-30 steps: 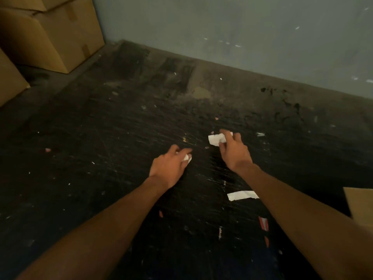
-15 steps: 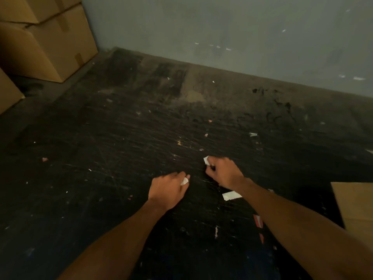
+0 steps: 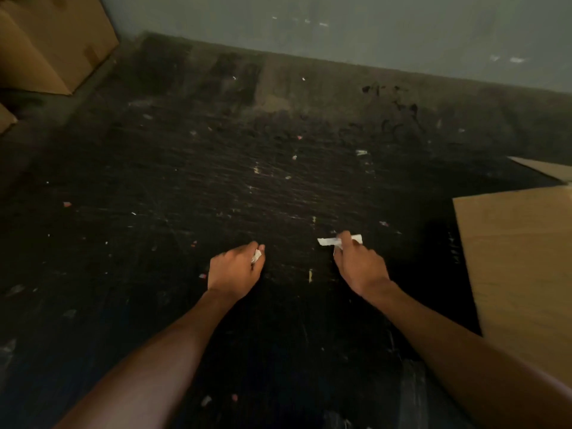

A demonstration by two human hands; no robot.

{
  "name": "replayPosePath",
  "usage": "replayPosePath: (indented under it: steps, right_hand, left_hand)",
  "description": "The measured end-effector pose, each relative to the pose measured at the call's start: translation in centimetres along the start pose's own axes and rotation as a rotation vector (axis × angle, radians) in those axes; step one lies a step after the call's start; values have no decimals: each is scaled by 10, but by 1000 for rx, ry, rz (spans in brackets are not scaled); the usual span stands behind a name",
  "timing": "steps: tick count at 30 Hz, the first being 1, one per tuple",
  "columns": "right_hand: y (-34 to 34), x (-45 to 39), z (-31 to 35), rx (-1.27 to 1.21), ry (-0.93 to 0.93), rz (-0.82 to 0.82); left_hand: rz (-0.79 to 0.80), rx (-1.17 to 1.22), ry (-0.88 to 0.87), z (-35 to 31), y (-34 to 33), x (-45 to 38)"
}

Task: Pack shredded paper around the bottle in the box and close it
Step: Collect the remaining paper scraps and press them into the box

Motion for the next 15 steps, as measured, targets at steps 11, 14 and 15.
replayPosePath:
  steps: [11,14,15]
  right_hand:
    - [-30,67,-6,76,228,43]
    - [-33,85,-8,69,266,130]
    - [-32,90,-9,44,272,158]
  left_hand:
    - [-22,-32,79,-35,2,99]
    - [49,-11,145,-45,5,126]
    - [72,-5,167,-48,7,134]
Point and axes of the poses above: each hand's wrist, its own x-axis away from the middle knuckle, its own y-axis out of the back of the hand, z = x × y, the point moved 1 cm from there along -x, towards the middle knuckle
